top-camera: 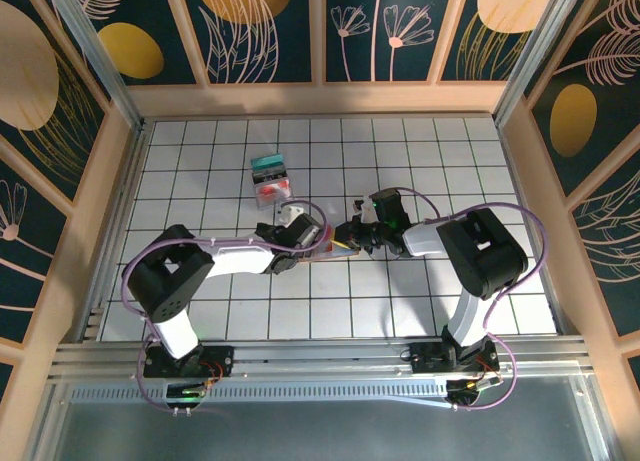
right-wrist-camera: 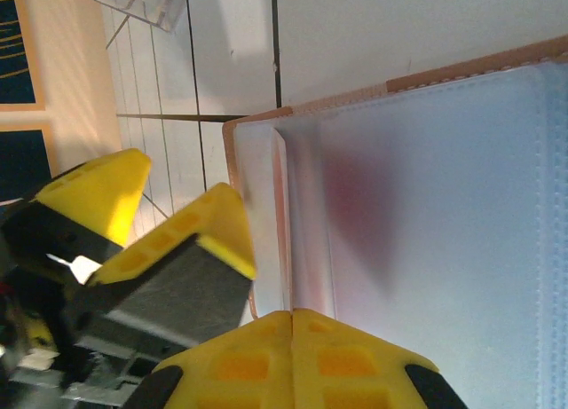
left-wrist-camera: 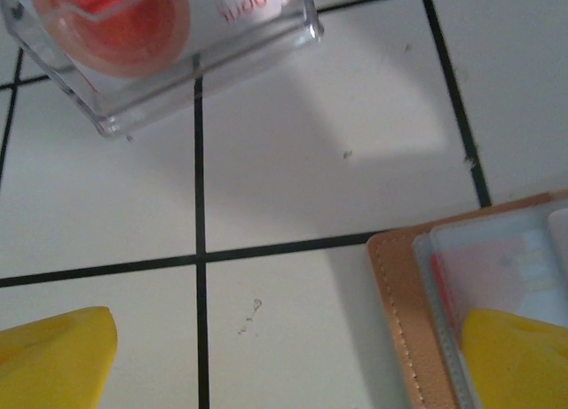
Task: Take the credit cards out of the card holder
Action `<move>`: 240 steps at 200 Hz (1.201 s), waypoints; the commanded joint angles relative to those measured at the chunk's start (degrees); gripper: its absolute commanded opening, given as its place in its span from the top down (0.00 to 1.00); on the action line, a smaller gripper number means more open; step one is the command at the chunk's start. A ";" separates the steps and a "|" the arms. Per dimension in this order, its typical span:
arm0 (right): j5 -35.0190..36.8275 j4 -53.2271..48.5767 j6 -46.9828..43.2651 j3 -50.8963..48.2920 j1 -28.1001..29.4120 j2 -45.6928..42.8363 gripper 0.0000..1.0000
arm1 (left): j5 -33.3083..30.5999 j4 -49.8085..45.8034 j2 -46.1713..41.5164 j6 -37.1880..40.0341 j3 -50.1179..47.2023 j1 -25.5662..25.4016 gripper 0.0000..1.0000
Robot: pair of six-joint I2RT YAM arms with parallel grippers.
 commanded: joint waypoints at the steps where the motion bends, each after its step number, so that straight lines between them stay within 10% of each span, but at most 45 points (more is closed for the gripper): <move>1: 0.83 1.07 0.58 0.74 0.76 -0.35 0.89 | 1.48 0.72 1.71 1.17 0.27 -0.24 0.01; 69: 0.73 3.37 1.72 1.85 1.90 2.02 0.79 | 2.18 0.73 2.17 1.12 -1.11 -0.18 0.01; 130: 3.43 -0.12 -0.22 2.03 1.46 0.86 0.99 | 1.09 0.10 0.55 -0.68 -2.45 -0.22 0.01; 240: 15.20 -13.95 -8.26 1.49 0.33 -12.25 1.00 | -0.35 -0.64 -6.26 -0.92 -2.23 -0.19 0.01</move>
